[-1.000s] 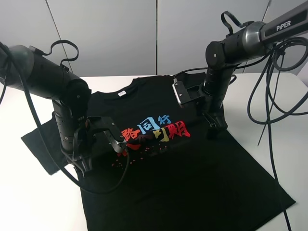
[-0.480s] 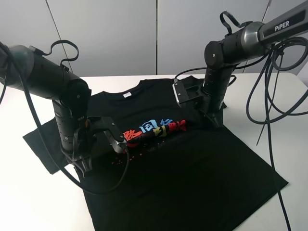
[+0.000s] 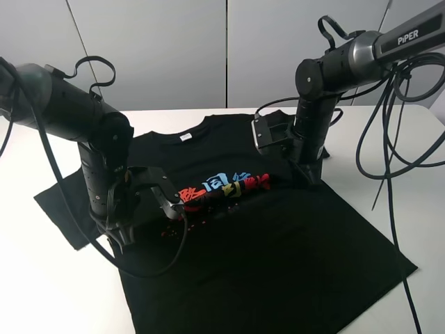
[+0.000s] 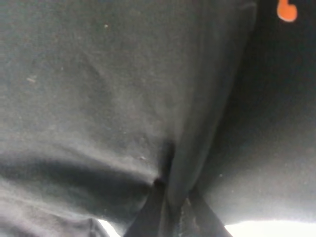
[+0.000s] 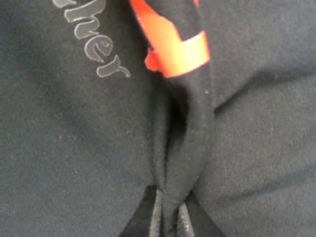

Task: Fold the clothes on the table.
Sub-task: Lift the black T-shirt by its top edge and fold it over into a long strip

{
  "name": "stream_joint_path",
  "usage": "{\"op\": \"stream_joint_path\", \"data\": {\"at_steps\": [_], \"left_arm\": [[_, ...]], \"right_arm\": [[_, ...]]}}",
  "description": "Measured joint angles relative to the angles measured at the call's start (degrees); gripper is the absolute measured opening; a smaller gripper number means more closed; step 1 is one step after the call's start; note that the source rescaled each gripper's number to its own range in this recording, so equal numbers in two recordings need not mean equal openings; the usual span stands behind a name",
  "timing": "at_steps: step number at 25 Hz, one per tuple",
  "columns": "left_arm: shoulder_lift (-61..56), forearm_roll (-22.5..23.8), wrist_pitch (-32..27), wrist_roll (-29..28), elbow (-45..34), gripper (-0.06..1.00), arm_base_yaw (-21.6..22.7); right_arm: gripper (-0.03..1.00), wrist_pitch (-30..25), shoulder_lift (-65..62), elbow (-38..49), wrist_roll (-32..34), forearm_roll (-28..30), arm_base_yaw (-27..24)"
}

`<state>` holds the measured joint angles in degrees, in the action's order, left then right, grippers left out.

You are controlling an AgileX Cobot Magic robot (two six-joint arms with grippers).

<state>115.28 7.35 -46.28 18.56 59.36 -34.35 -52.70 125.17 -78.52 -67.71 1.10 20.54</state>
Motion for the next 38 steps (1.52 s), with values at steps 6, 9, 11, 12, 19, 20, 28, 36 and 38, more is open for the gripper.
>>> {"op": "stream_joint_path", "data": {"at_steps": [6,9,11,12,19,20,28,36,38], "left_arm": [[-1.40,4.93,2.34,0.00,5.62,0.00,0.00],[-4.70,8.21,1.62,0.00,10.13,0.00,0.00],[-6.61,10.94,1.20,0.00,13.38,0.00,0.00],[-7.43,12.09,0.59,0.00,15.23,0.00,0.00],[-8.87,18.31,-2.83,0.00,28.90,0.00,0.00],[-8.87,18.72,-3.10,0.00,30.56,0.00,0.00],[-8.87,19.96,-1.76,0.88,35.68,0.00,0.00],[-8.87,20.24,7.27,0.19,35.68,0.00,1.88],[-8.87,20.54,9.78,0.07,35.68,0.00,2.28]], "right_arm": [[0.00,-0.71,-6.62,0.55,1.02,1.25,0.00],[0.00,-0.45,-10.65,0.55,2.79,2.91,0.00],[0.00,0.71,-12.82,0.55,5.66,5.65,0.00],[0.00,1.12,-13.85,0.55,7.51,7.03,0.00],[0.00,5.73,-19.46,0.55,19.55,16.42,0.00],[0.00,6.72,-20.23,0.55,20.76,16.77,0.00],[0.00,14.02,-25.23,0.55,27.83,17.97,0.00],[0.00,16.10,-25.91,-1.77,37.40,24.97,0.00],[0.00,16.25,-25.94,-2.79,37.96,25.82,0.00]]}}
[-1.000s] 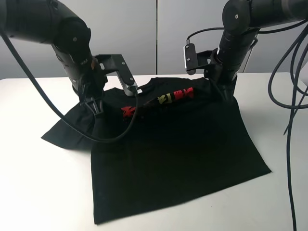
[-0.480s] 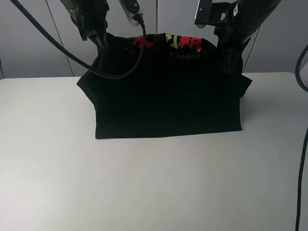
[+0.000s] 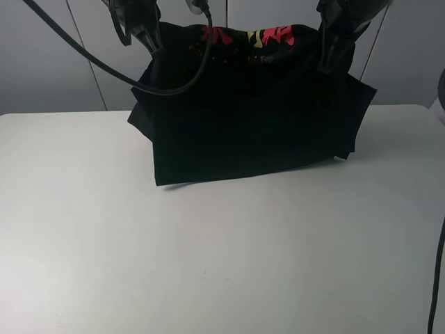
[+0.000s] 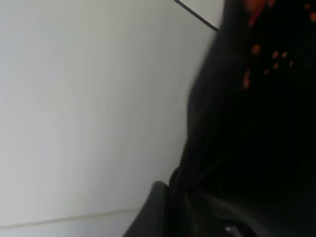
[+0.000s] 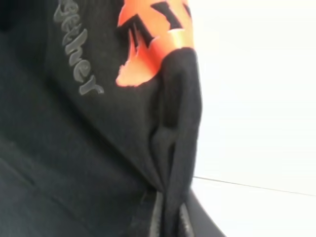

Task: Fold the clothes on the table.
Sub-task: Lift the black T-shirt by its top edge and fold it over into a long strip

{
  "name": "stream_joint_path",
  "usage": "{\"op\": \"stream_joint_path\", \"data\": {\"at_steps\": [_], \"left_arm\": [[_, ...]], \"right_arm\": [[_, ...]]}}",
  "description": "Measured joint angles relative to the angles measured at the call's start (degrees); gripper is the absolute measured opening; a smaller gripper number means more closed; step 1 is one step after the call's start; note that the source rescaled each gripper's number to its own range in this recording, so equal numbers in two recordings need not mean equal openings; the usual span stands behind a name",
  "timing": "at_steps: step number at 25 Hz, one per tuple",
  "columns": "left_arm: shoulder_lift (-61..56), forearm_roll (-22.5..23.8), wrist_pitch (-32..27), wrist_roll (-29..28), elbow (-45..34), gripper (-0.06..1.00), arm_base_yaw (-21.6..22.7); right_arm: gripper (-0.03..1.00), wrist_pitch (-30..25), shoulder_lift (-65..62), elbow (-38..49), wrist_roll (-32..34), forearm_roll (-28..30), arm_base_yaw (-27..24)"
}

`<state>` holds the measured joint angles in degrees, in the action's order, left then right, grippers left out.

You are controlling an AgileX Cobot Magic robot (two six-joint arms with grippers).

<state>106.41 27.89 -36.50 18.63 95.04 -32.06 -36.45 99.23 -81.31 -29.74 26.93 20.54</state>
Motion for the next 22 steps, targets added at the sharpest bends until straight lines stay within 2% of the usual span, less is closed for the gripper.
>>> {"op": "stream_joint_path", "data": {"at_steps": [6,9,12,15,18,20,22], "left_arm": [[0.00,0.51,5.58,0.00,1.06,0.00,1.54],[0.00,0.64,7.83,0.00,2.88,0.00,3.25],[0.00,-0.72,8.74,-0.12,4.83,0.00,4.62],[0.00,-3.02,7.87,-0.12,5.44,0.00,4.76],[0.00,-9.27,2.13,3.17,5.44,0.00,4.76],[0.00,-12.80,-3.04,6.81,5.44,0.00,4.76],[0.11,-14.98,-7.11,8.08,5.44,0.00,4.76]], "right_arm": [[0.00,4.25,-0.22,-1.18,1.50,2.82,0.00],[0.00,6.77,-0.22,-1.18,4.10,7.56,0.00],[0.00,7.17,-0.22,-1.18,6.80,11.90,0.00],[0.00,6.16,-0.22,-1.26,8.31,12.51,0.00],[0.00,3.15,-0.22,-1.26,4.41,6.39,0.00],[0.00,0.03,-0.22,-1.26,-1.37,-1.21,0.00],[0.00,-3.92,-0.22,-1.26,-7.64,-8.99,0.00]]}}
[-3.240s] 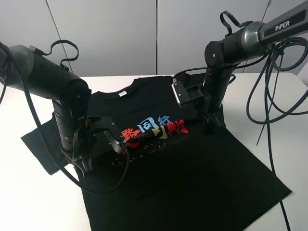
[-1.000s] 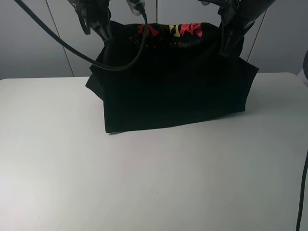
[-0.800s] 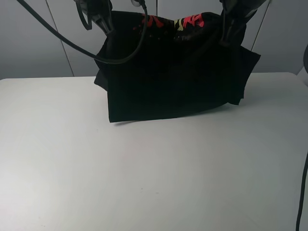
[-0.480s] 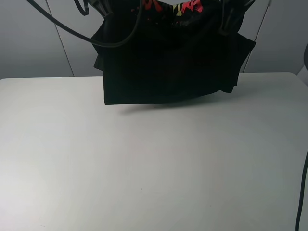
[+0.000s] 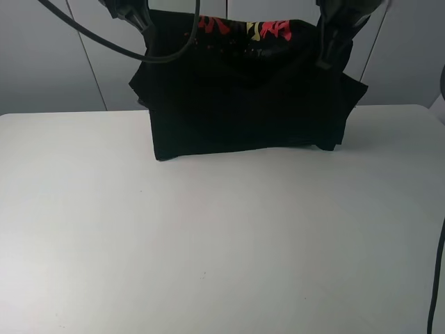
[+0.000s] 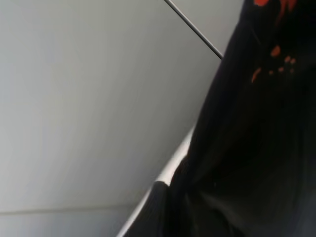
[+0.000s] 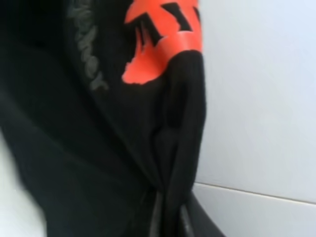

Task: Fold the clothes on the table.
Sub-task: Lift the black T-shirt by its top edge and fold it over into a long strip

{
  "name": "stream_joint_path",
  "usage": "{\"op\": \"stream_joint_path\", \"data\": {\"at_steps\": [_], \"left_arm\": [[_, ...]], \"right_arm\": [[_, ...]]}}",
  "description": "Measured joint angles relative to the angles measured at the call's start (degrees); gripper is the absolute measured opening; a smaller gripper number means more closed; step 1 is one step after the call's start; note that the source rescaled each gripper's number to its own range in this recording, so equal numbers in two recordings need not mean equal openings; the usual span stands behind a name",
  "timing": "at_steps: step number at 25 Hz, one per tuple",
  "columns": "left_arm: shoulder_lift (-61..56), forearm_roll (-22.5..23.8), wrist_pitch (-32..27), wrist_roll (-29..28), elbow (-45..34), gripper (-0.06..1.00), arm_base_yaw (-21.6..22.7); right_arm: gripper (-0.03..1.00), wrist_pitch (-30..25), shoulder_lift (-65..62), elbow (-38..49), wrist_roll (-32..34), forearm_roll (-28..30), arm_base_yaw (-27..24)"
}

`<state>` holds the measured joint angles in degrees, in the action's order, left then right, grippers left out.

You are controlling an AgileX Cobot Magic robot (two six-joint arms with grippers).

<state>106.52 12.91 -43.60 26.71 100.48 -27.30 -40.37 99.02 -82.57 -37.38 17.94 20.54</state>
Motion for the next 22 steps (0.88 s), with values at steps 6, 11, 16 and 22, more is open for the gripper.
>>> {"op": "stream_joint_path", "data": {"at_steps": [6,11,16,22], "left_arm": [[-0.13,-5.91,-6.49,3.78,-4.41,0.00,0.00],[-2.57,-8.43,-9.40,5.69,-10.10,0.00,-0.10],[-5.01,-9.47,-11.66,6.44,-15.31,0.00,-0.10],[-6.65,-12.46,-15.21,8.44,-18.05,0.00,-0.10]], "right_arm": [[0.00,-7.37,-0.83,2.56,-14.23,-16.28,0.00],[0.00,-10.55,-3.37,10.16,-17.98,-18.91,0.00],[0.00,-12.43,-6.37,17.48,-25.10,-26.06,0.00],[0.00,-17.81,-9.31,18.95,-31.28,-32.85,0.00]]}}
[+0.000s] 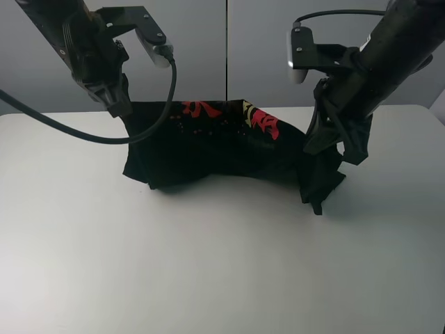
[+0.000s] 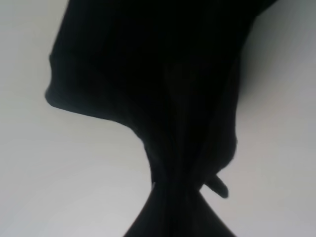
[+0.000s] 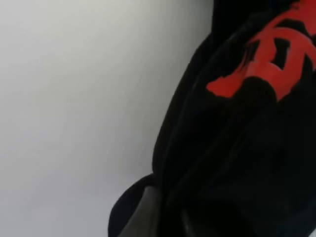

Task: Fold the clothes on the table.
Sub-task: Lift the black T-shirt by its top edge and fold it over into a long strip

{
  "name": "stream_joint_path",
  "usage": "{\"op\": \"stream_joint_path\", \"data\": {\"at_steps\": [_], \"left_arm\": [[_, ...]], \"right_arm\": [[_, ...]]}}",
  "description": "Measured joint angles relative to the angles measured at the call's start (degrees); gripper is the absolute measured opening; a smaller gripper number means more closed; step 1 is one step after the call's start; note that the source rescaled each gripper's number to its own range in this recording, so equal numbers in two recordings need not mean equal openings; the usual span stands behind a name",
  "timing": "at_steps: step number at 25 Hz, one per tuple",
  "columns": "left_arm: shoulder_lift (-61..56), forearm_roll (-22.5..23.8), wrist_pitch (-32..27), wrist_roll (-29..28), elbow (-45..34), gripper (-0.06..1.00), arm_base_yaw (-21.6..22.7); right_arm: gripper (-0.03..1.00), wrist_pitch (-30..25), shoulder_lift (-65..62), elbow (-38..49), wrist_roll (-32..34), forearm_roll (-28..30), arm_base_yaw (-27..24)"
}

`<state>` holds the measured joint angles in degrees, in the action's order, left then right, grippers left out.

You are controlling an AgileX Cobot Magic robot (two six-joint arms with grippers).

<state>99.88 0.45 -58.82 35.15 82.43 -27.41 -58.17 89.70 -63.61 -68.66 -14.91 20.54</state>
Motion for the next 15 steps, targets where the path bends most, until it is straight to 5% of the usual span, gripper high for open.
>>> {"op": "stream_joint_path", "data": {"at_steps": [5,10,15], "left_arm": [[-0.37,-4.99,-7.34,2.59,0.01,0.00,0.00],[-0.37,-9.55,-10.15,4.71,-2.44,0.00,0.00],[-0.55,-9.23,-8.56,3.74,-8.71,0.00,0.00]], "right_arm": [[0.00,-6.87,-0.15,0.79,-1.37,-0.67,0.05],[0.00,-7.52,-0.42,4.49,-1.61,-0.67,3.09],[0.00,-6.71,-0.52,7.07,2.51,-0.75,4.73]]}}
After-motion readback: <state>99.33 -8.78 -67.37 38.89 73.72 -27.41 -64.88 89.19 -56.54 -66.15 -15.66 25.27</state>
